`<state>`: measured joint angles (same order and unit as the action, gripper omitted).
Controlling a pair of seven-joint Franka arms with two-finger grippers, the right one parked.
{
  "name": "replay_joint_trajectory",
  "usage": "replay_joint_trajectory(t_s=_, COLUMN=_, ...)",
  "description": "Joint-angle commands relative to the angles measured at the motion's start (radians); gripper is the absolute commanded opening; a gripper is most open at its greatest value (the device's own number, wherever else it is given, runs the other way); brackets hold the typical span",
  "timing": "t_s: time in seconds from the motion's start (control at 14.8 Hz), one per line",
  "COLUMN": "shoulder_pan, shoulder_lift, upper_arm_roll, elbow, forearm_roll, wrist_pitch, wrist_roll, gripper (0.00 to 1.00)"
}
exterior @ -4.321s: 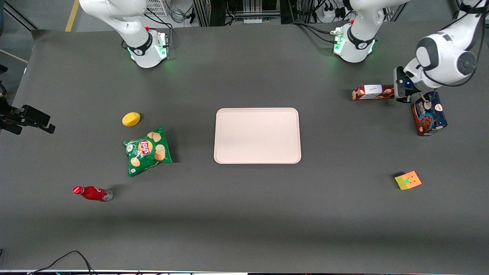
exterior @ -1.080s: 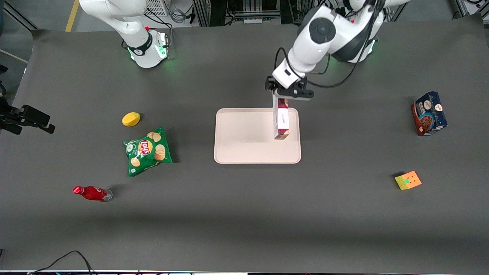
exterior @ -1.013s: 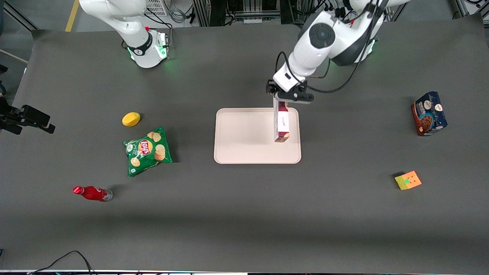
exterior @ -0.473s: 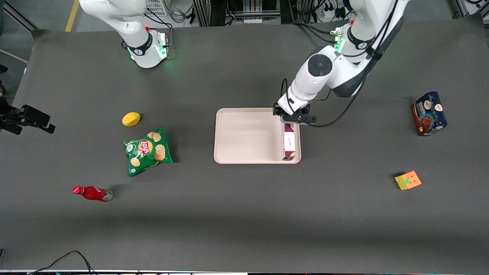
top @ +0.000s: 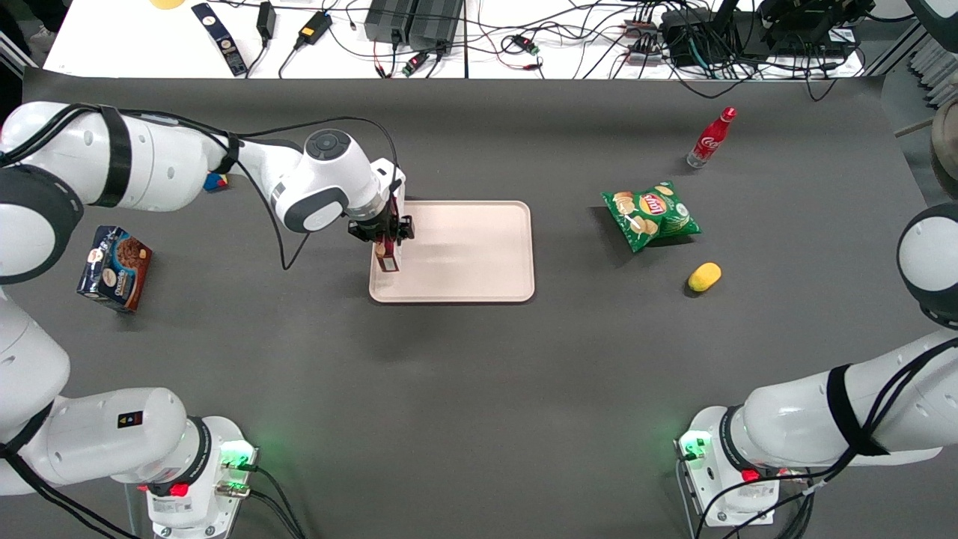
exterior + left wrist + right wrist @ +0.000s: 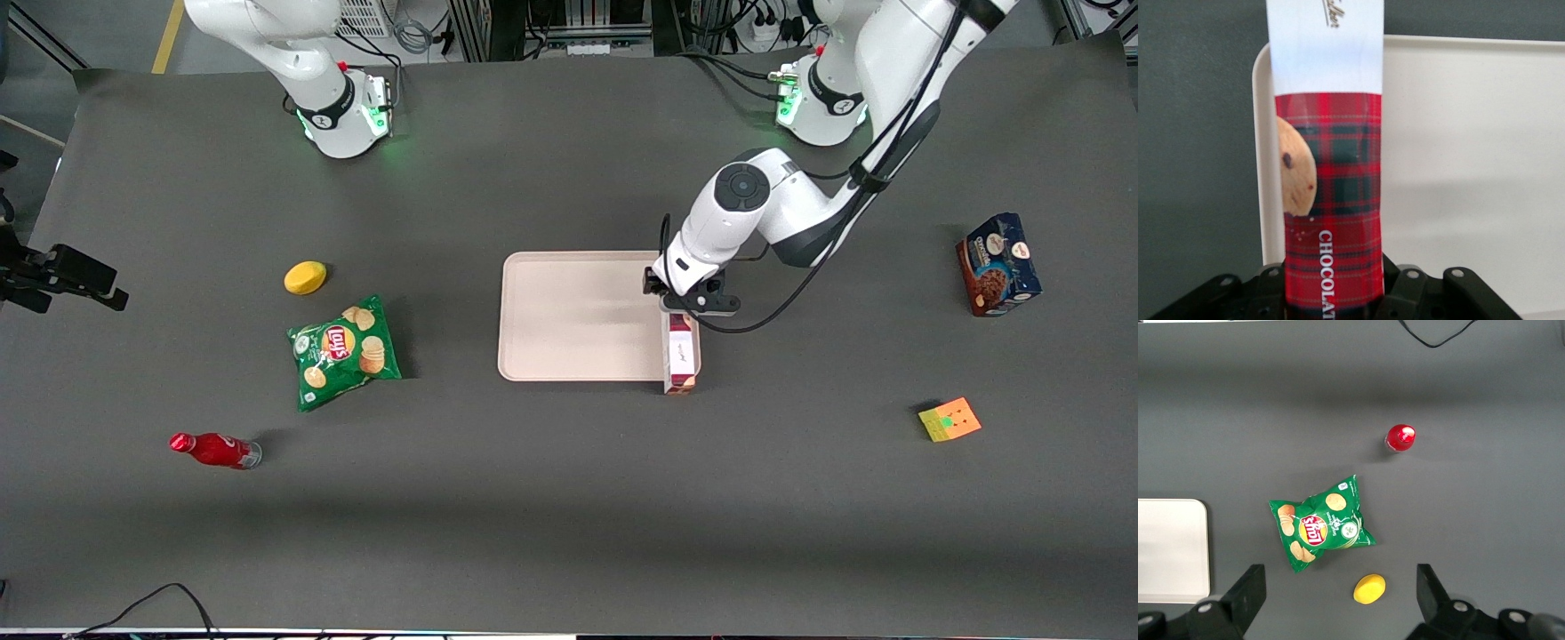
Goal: Place red cookie box on tray
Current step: 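Lower the box onto the tray beside its rim and tip it flat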
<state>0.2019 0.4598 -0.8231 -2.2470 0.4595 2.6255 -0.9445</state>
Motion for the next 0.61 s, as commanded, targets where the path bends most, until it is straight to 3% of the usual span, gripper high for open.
replay_joint_trajectory(t_s=0.0, shoulder_pan=-0.038, shoulder_lift=0.011, upper_arm_roll=0.012, elbow=0.021, forearm_roll=0.053, wrist_pitch=-0.012, wrist_roll=-0.085, gripper=0.23)
replay_joint_trajectory(t_s=0.54, shoulder_pan=-0.048, shoulder_lift=0.008, upper_arm_roll=0.012, elbow=-0.029, forearm_roll=0.082, wrist_pitch=0.001, wrist_roll=-0.096, gripper=0.26)
